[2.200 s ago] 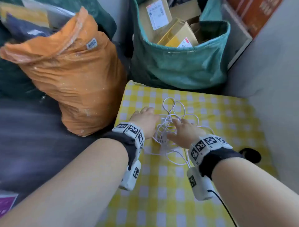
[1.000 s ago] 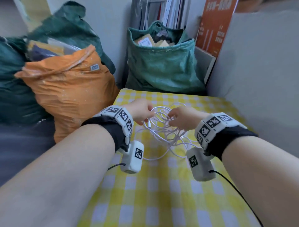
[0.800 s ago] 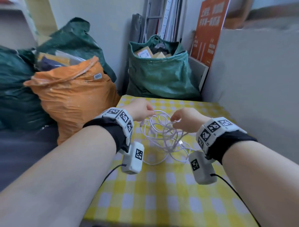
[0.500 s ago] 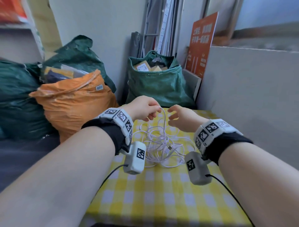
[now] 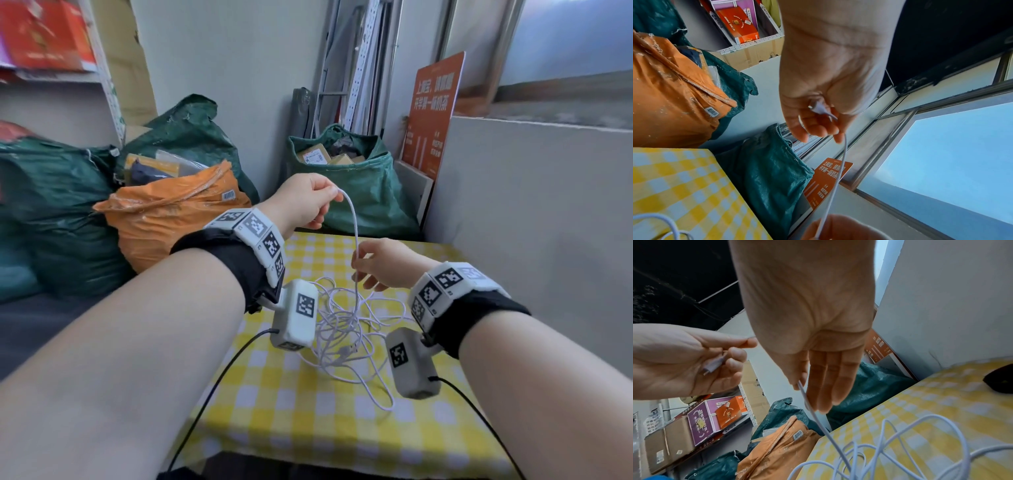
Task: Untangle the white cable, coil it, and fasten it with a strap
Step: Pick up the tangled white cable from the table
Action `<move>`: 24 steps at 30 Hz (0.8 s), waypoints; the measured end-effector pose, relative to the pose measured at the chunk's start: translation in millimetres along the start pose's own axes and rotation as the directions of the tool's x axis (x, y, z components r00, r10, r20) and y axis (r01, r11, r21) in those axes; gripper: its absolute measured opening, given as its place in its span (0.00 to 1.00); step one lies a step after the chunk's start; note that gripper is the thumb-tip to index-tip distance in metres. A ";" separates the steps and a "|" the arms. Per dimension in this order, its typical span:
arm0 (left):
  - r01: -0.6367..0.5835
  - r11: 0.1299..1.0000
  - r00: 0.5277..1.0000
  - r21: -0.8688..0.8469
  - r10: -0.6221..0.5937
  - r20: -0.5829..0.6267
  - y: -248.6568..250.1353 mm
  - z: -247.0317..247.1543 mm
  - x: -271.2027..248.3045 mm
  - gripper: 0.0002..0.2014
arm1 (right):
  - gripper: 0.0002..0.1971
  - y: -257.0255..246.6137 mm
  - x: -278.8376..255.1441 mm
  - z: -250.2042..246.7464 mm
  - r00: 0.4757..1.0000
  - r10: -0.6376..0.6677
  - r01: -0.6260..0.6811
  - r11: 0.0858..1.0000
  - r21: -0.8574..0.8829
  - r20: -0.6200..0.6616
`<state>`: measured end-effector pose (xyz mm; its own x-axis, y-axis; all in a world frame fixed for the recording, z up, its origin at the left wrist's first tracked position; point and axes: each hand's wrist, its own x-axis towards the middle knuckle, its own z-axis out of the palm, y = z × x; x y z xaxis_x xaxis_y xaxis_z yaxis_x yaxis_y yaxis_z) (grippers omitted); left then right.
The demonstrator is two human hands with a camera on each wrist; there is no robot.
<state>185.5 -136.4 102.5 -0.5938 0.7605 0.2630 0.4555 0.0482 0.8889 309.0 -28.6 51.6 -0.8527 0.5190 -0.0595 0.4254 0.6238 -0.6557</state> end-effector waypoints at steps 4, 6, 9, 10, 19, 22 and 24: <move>0.117 0.958 0.990 0.261 -0.090 -0.111 -13.9 0.2 3.9 0.14 | 0.08 4.5 1.7 1.2 0.995 -0.015 0.028 0.992 0.126 -0.103; 0.200 0.869 0.979 0.453 -0.196 -0.056 -25.9 4.2 7.0 0.31 | 0.09 7.9 4.0 -1.0 0.987 -0.007 0.040 0.979 0.202 -0.163; 0.184 0.704 0.930 0.686 -0.351 0.110 -40.5 18.3 4.7 0.39 | 0.09 10.3 9.5 -4.7 0.973 0.004 0.065 0.955 0.289 -0.232; 0.136 0.670 0.899 0.730 -0.393 0.193 -45.0 24.7 3.3 0.38 | 0.09 12.2 12.0 -5.5 0.968 0.010 0.071 0.947 0.313 -0.251; 0.020 0.662 0.850 0.749 -0.406 0.335 -95.9 57.1 3.1 0.15 | 0.09 40.5 35.1 4.2 0.968 0.073 0.009 0.946 0.323 -0.240; 0.140 0.593 0.887 0.793 -0.431 0.166 -113.0 41.5 8.2 0.09 | 0.08 51.8 39.3 10.6 0.979 0.102 -0.058 0.970 0.237 -0.179; 0.256 0.541 0.858 0.801 -0.509 0.070 -126.3 29.4 8.4 0.10 | 0.09 55.0 40.4 15.0 0.981 0.121 -0.093 0.979 0.181 -0.148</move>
<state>142.5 -117.1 -18.6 -0.6945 0.6733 -0.2537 0.6260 0.7393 0.2481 293.5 17.8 1.9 -0.7403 0.6717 -0.0261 0.4413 0.4564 -0.7726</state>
